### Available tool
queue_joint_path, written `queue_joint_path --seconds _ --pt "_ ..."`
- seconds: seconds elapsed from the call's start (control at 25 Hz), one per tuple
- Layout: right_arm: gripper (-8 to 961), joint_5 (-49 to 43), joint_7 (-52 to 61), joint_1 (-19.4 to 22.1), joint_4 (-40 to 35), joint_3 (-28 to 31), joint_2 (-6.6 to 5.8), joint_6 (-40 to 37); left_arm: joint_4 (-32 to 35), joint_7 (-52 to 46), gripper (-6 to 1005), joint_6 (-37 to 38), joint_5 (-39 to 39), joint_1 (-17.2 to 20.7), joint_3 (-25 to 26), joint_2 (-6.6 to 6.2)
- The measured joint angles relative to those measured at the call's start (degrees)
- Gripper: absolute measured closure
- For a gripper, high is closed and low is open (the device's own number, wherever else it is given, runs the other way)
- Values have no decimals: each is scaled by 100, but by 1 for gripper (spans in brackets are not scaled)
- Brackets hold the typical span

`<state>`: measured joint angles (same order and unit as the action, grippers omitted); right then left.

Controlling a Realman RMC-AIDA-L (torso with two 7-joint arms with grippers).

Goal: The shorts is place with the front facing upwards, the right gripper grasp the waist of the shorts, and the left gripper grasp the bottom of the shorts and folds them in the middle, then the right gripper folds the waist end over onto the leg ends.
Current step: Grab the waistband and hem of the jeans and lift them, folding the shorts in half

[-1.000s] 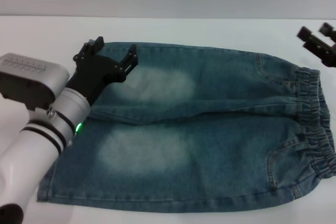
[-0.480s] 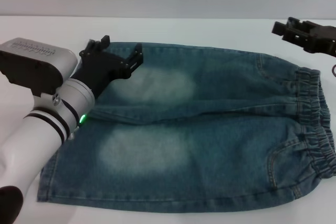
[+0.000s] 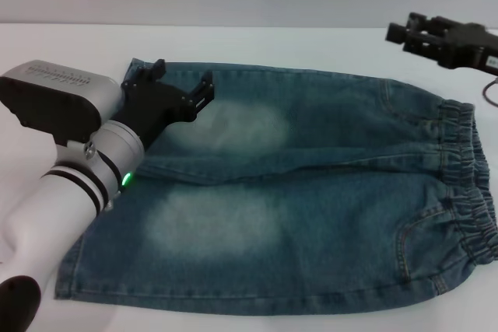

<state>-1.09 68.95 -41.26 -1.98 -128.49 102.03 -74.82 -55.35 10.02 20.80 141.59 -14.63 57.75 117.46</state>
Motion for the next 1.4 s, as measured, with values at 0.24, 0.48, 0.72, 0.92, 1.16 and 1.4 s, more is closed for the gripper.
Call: queue_joint_path --seconds 0.24,0.48,0.72,0.92,1.16,1.4 --pt "318 33 -160 158 290 542 -35 121 43 -48 199 96 -20 112 268 38" --pt "317 40 -448 -8 509 739 -84 276 -187 -60 200 63 -36 237 420 40" --pt "317 -109 -347 -611 750 628 -137 883 -450 -67 200 -201 -51 241 466 39" --pt "317 -231 154 -1110 1237 33 -32 1192 -554 -27 200 -540 -38 207 541 40" --pt "318 -67 823 -1974 2900 -940 483 939 -440 -57 200 -554 -43 159 577 41" --pt "319 1505 1810 -2348 5691 -3109 1706 274 -220 -66 200 -552 -50 57 589 44"
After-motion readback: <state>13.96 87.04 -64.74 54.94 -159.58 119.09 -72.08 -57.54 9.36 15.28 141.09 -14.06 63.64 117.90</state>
